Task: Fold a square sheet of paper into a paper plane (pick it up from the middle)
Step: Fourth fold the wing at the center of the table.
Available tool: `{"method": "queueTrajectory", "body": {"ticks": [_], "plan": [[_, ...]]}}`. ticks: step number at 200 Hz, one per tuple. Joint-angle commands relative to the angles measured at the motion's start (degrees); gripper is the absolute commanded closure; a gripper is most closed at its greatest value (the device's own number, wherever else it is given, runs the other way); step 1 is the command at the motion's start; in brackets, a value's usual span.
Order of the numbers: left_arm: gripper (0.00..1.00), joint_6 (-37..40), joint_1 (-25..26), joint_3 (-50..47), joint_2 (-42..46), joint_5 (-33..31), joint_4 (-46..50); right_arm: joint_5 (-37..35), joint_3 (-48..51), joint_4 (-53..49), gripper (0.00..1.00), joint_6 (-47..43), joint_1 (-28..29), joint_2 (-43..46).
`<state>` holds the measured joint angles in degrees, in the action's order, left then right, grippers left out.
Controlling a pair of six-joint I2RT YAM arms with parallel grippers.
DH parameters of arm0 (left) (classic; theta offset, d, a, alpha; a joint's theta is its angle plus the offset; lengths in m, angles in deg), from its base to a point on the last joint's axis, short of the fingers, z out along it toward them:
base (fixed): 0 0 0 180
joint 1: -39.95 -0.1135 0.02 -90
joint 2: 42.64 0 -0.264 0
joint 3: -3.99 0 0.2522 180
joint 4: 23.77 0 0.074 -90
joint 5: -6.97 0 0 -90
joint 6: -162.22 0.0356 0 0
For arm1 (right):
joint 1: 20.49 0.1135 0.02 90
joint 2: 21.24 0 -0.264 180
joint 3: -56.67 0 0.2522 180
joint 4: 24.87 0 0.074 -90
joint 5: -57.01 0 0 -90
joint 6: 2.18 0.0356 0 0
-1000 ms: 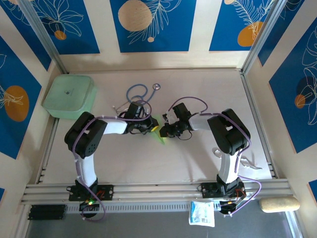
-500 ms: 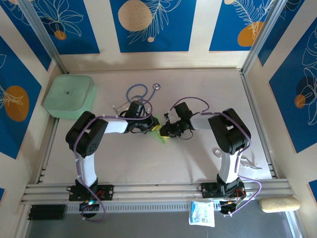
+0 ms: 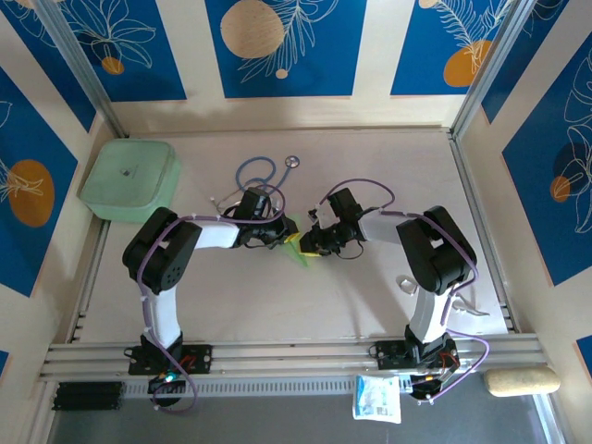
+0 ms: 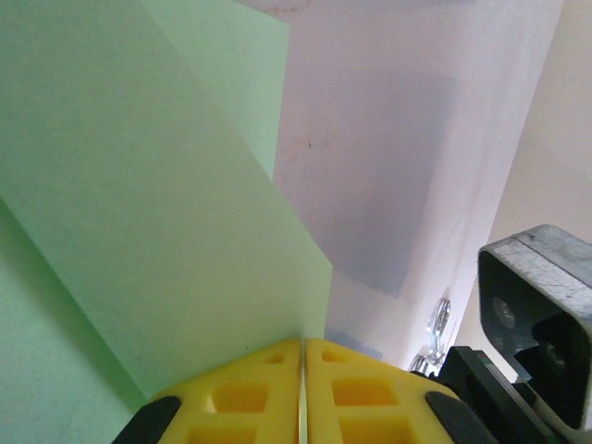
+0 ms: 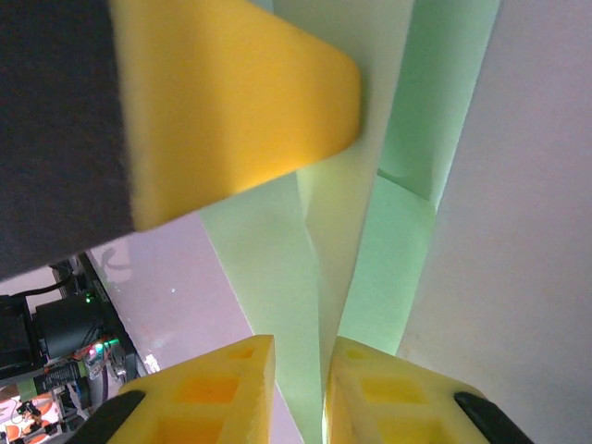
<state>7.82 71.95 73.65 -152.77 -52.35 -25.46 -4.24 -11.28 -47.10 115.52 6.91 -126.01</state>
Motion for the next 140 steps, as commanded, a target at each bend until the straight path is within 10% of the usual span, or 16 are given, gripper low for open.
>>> {"method": "queueTrajectory", "body": {"ticks": [1,140], "plan": [[0.9,1.03,0.46,0.97,-1.23,1.28,0.7,0.34,0.93,-2.07,0.79,0.07,0.11,0.47],[0.9,0.45,0.44,-0.51,-0.87,1.16,-0.29,0.58,1.47,-0.91,0.9,1.82,0.77,-3.41]]}}
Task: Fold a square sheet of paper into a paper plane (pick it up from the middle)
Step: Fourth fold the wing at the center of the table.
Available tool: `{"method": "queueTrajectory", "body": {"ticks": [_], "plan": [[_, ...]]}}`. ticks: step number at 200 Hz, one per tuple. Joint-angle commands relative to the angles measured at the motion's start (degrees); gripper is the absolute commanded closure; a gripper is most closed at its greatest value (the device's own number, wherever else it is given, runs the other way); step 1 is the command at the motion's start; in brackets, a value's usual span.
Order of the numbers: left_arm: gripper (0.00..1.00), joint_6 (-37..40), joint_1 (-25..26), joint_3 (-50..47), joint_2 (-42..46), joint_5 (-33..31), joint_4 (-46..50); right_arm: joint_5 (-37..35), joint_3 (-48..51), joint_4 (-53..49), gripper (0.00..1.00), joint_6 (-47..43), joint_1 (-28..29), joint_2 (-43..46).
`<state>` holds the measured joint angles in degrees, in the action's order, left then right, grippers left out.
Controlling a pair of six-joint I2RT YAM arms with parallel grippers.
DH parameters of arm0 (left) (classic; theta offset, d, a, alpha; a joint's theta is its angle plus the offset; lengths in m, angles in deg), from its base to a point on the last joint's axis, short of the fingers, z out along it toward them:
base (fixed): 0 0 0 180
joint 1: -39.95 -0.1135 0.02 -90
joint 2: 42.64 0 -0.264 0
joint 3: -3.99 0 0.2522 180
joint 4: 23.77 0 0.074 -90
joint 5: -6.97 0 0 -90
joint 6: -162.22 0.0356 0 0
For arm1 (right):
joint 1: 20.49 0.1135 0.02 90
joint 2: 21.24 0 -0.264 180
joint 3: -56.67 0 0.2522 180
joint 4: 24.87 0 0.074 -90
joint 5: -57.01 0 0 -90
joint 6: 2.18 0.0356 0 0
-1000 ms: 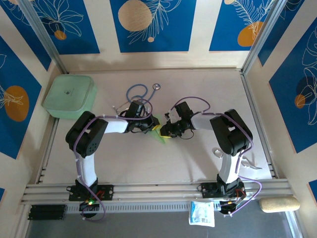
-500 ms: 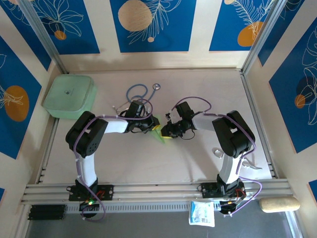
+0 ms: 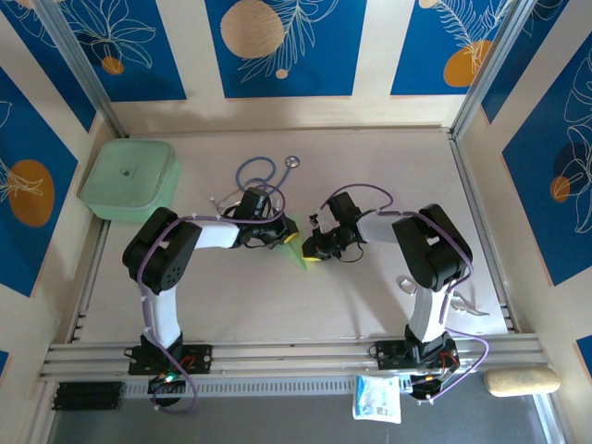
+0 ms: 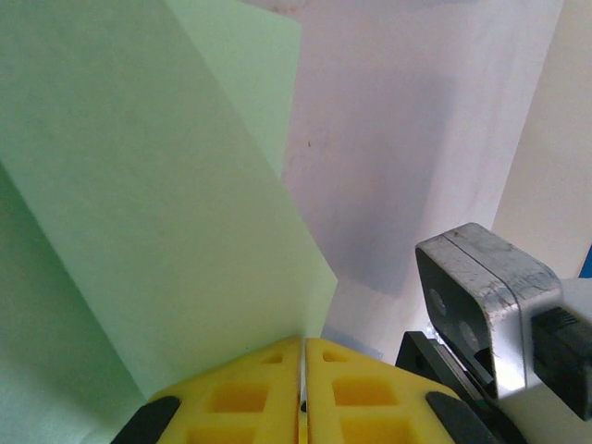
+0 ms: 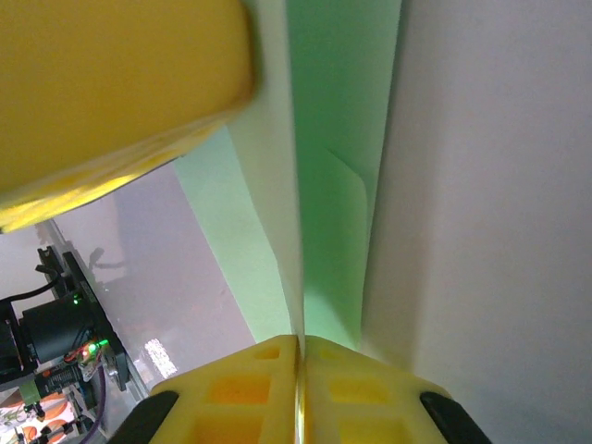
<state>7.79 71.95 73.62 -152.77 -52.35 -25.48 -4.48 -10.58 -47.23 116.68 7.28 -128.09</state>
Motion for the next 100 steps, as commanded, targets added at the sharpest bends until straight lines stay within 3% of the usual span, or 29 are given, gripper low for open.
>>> {"method": "queueTrajectory", "body": {"ticks": [1,100], "plan": [[0.9,0.46,0.47,-0.46,-0.88,1.15,-0.27,0.83,0.77,-0.75,0.9,0.67,0.38,-1.34],[0.89,1.14,0.51,1.59,-2.11,1.43,2.13,-0.47,0.8,-2.66,0.84,-0.17,0.38,1.59]]}}
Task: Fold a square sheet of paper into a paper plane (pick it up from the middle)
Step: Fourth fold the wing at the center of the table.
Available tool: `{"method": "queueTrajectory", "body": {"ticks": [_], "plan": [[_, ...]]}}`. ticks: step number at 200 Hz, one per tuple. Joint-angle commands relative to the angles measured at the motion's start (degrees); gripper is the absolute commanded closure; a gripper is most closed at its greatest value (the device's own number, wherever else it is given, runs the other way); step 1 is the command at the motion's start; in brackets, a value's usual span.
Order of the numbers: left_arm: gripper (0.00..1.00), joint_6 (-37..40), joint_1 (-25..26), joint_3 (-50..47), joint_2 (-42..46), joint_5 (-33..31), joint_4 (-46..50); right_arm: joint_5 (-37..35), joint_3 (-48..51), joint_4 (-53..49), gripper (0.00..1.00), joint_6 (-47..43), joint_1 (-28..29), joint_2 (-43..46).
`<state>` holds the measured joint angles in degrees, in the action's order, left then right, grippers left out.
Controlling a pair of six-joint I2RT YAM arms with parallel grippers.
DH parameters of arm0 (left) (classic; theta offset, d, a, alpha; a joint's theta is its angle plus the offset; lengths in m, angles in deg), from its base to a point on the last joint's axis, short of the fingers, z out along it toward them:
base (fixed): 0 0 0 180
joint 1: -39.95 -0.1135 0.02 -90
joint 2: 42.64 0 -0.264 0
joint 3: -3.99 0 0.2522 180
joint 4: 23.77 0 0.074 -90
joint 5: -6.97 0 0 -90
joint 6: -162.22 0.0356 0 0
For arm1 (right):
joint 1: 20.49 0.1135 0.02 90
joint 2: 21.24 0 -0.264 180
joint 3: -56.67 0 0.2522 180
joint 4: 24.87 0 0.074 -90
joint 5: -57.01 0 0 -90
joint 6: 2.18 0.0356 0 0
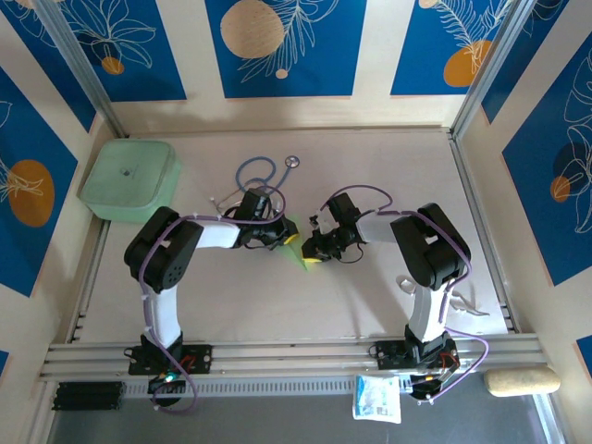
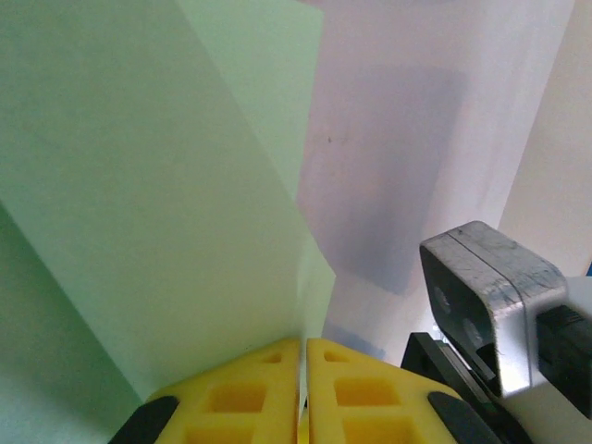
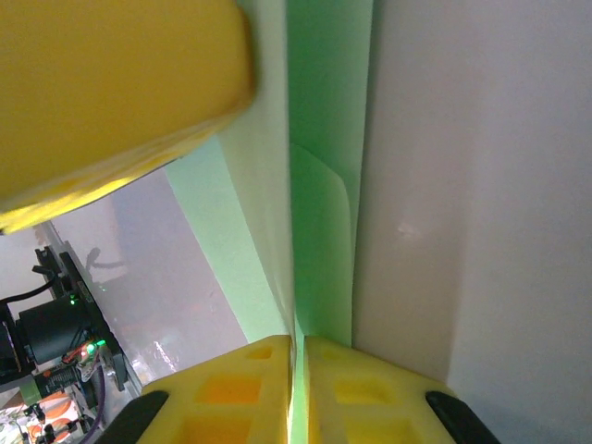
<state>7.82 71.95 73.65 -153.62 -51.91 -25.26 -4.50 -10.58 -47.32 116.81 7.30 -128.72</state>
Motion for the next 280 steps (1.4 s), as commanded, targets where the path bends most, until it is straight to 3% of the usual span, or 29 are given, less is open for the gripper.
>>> {"method": "queueTrajectory", "body": {"ticks": [1,108,280], "plan": [[0.89,1.07,0.51,1.62,-1.3,1.02,1.99,-0.45,0.83,-2.61,0.84,-0.32,0.35,2.3],[0.88,1.37,0.44,2.7,-1.96,1.08,3.29,-2.61,1.64,-4.59,0.83,-2.21,1.3,2.38],[0.84,4.71,-0.29,2.73,0.82,1.49,3.42,-0.22,4.59,-1.84,0.93,-1.04,-0.72,0.83]]}}
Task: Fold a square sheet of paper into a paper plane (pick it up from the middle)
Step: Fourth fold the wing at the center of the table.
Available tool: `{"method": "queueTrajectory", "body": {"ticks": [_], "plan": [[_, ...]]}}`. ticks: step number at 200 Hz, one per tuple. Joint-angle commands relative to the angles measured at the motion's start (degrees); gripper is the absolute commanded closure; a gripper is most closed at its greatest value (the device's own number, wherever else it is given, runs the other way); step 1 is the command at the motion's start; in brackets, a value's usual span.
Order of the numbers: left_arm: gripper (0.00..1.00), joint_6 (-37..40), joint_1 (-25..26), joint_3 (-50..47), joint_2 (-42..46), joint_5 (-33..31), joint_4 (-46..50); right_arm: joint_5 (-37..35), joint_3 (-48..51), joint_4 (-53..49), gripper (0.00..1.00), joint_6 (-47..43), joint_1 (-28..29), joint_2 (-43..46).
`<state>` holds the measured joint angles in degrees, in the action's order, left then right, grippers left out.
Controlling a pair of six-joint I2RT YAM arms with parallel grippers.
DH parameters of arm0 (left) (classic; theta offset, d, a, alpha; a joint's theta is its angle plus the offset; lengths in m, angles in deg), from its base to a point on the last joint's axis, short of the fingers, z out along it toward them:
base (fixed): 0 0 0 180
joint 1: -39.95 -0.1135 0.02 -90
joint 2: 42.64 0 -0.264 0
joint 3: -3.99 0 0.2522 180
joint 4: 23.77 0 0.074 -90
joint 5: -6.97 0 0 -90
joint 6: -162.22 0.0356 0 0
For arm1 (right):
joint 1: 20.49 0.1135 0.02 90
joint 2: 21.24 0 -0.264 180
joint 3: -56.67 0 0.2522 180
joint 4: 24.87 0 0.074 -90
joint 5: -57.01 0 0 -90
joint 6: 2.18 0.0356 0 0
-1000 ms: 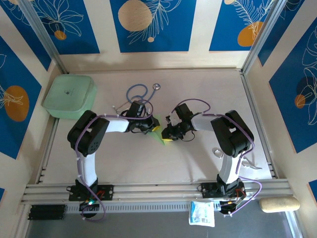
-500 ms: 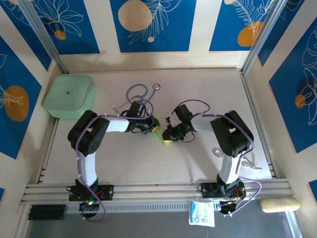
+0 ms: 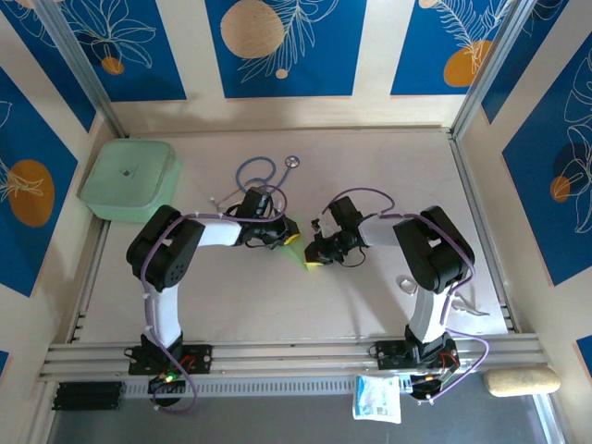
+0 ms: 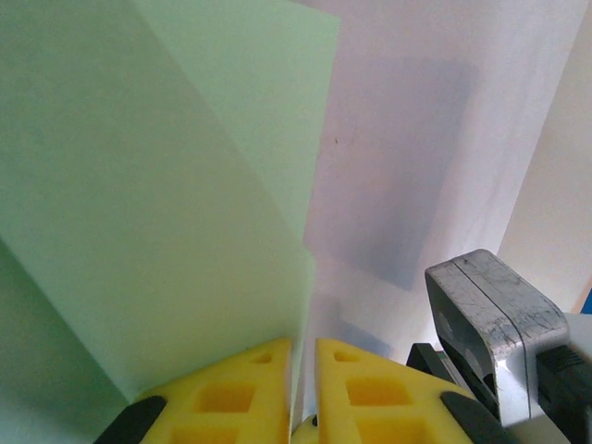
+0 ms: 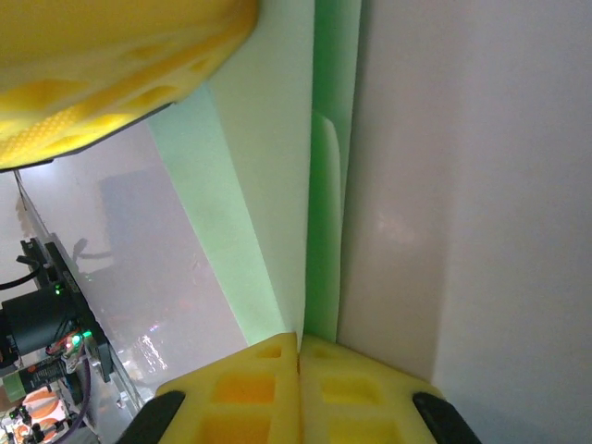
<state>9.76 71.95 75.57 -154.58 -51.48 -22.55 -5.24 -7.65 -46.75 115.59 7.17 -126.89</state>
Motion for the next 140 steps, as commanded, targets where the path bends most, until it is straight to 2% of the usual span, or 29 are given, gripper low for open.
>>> {"method": "queueTrajectory", "body": {"ticks": [1,62,140], "plan": [[0.84,2.81,-0.33,0.76,1.84,1.05,0.69,0.5,1.68,-2.42,0.93,0.18,-0.54,-0.99],[0.84,4.15,-1.07,-2.42,4.48,2.66,-4.3,0.14,1.83,-2.87,0.94,0.0,-0.92,-0.68],[0.87,4.6,-1.01,-3.81,4.21,1.6,-2.82,-0.39,1.52,-3.35,0.94,-0.16,-0.98,-0.98]]}}
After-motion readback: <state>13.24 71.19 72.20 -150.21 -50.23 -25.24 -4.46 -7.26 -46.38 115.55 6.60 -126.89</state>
